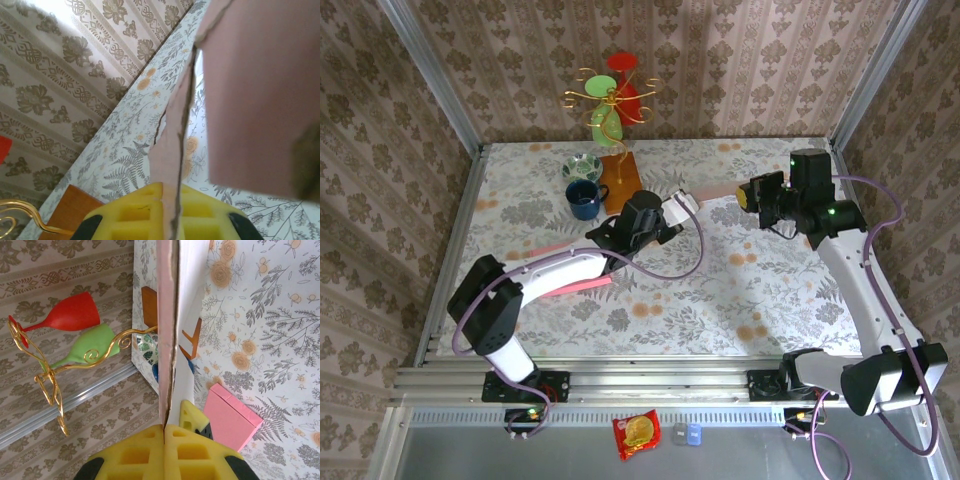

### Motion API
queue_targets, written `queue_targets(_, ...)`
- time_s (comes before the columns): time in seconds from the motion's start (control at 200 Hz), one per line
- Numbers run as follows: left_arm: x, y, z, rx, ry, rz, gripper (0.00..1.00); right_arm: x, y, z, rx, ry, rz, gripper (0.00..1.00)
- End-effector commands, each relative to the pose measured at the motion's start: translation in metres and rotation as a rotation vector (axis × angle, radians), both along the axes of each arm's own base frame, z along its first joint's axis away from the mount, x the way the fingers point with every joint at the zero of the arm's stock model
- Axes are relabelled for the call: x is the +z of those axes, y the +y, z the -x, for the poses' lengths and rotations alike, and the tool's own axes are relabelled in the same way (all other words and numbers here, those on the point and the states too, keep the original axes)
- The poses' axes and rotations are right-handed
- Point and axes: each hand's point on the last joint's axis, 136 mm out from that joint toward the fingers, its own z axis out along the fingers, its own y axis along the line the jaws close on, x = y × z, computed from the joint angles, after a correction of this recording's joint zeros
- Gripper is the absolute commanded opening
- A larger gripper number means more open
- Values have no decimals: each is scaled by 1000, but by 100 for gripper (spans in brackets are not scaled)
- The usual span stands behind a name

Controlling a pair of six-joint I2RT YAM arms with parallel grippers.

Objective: Fold the paper box

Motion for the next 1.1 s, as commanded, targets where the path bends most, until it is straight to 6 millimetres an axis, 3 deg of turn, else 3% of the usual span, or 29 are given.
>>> queue_targets(0.0, 32, -11, 2, -30, -43, 70, 0, 9, -1, -6, 16, -45, 5, 0)
queue_targets(0.05, 35, -11, 5, -27, -27, 79, 0, 11, -6, -9, -2, -66, 10, 0)
queue_targets(0.21, 33, -14, 14, -12, 50, 50, 0, 22, -10, -20, -40, -117, -3, 16)
queue_targets(0.36, 35, -14, 17, 0, 87, 46, 0, 25, -10, -23, -37, -112, 9, 23)
queue_targets(0.755, 36, -16, 18, 4, 124, 50, 0, 34, -11, -24, -42, -127, 17, 14)
queue_targets(0.885, 34, -16, 18, 2, 137, 43, 0, 37, -10, -23, -34, -135, 11, 22)
queue_targets(1.095, 32, -16, 19, 0, 150, 36, 0, 47, -13, -20, -40, -162, 35, 24)
